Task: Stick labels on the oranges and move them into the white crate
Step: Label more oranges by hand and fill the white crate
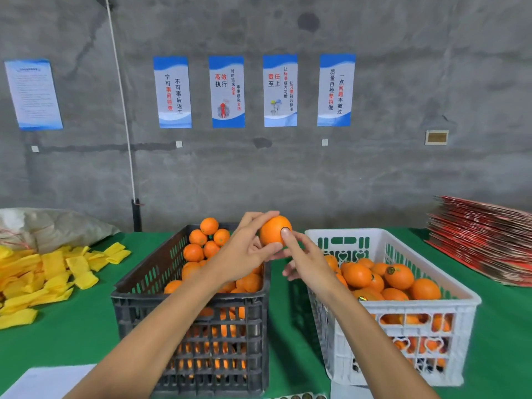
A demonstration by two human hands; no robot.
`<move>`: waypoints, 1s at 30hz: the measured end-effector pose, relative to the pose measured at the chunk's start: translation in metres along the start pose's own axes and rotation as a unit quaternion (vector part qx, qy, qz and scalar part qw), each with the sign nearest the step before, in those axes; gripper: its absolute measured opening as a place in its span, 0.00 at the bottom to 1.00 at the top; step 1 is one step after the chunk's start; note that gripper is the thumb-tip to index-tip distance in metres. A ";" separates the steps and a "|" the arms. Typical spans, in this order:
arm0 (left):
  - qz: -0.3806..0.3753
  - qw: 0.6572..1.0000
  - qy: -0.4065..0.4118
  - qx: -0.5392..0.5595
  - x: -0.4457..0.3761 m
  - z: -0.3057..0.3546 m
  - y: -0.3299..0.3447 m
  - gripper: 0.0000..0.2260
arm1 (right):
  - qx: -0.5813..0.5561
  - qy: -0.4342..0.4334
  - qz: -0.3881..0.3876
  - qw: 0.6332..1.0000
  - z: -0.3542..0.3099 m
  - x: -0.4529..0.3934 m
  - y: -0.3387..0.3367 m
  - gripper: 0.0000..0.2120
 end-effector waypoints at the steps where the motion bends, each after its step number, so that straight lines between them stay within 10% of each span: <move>1: -0.006 1.000 -0.005 0.025 0.000 0.003 0.007 0.30 | -0.029 -0.006 -0.018 0.999 0.003 0.004 0.001 0.25; 7: -0.059 0.997 -0.014 -0.041 -0.016 0.006 0.042 0.28 | -0.113 0.004 0.098 0.989 0.029 0.017 -0.031 0.30; 14: 0.007 0.988 -0.114 -0.103 -0.018 -0.046 0.021 0.24 | 0.194 0.063 0.341 0.918 0.058 0.036 -0.115 0.32; 24: -0.072 0.934 -0.314 -0.156 -0.009 -0.147 -0.017 0.27 | 0.434 -0.009 0.230 0.871 0.087 0.000 -0.048 0.18; 30: -0.200 0.872 -0.401 -0.195 -0.035 -0.196 -0.021 0.33 | 0.376 -0.027 0.141 0.916 0.096 -0.065 -0.002 0.20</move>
Point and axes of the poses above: each hand's wrist, its own x-axis away from the middle knuckle, its own y-axis out of the palm, z = x × y, the point moved 3 cm from there along -x, towards the middle knuckle, and after that the axes turned 8 degrees about -z, right-handed, at the moved point
